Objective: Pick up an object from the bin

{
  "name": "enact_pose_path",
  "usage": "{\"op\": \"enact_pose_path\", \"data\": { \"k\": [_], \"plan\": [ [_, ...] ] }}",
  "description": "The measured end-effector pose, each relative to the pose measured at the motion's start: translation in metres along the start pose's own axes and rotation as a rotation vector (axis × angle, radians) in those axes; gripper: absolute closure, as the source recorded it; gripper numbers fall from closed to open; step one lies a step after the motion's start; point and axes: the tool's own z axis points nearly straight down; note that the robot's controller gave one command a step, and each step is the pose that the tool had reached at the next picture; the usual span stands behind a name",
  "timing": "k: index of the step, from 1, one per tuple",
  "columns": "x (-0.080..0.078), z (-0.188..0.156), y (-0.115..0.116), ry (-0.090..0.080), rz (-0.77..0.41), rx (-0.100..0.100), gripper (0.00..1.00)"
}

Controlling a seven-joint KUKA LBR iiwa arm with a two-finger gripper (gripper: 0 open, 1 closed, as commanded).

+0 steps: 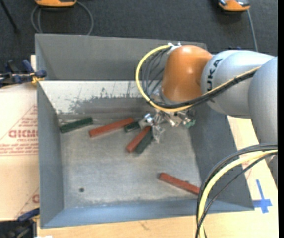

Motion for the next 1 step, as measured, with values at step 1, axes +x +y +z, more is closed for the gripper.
{"op": "enact_pose_path", "data": {
  "k": [1],
  "plan": [
    [0.0152, -0.1309, 0.0084, -0.004, 0.040, 0.004, 1.00]
  ]
}}
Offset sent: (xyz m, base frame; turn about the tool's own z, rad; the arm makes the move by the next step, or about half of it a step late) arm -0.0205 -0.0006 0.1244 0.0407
